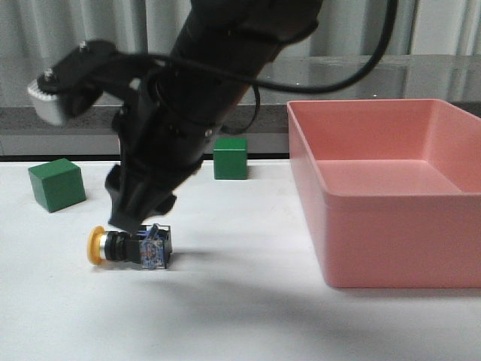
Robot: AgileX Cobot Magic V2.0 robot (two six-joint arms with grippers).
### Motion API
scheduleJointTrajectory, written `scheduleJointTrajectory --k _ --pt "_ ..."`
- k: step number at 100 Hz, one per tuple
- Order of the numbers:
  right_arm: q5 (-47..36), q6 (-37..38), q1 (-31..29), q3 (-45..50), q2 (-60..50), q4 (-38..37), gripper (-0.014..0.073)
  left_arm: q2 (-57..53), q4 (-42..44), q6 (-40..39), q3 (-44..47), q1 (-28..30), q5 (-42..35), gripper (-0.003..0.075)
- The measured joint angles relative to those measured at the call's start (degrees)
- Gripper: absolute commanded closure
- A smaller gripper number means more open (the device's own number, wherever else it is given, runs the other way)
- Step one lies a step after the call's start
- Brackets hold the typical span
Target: Place and stand button with both arms
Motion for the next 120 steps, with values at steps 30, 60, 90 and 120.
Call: scheduleJointTrajectory --k 30,60,90,120 --pt "2.52 2.89 -3.47 0.00 -16.56 0.21 0.0655 0.00 0.00 0.00 0.00 0.00 0.00 0.0740" --pt "8.90 13.20 -18.06 6.52 -35.61 0.21 0.0655 0.00 0.00 0.00 0.00 0.00 0.00 0.0740" --pt "3.29 19.77 -31.67 28.75 -61.46 0.21 0.0655 0.00 0.00 0.00 0.00 0.00 0.00 0.0740" --pt "0.26 21.42 -38.14 47.84 -83.79 0.21 0.0655 0.00 0.00 0.00 0.00 0.00 0.00 0.0740"
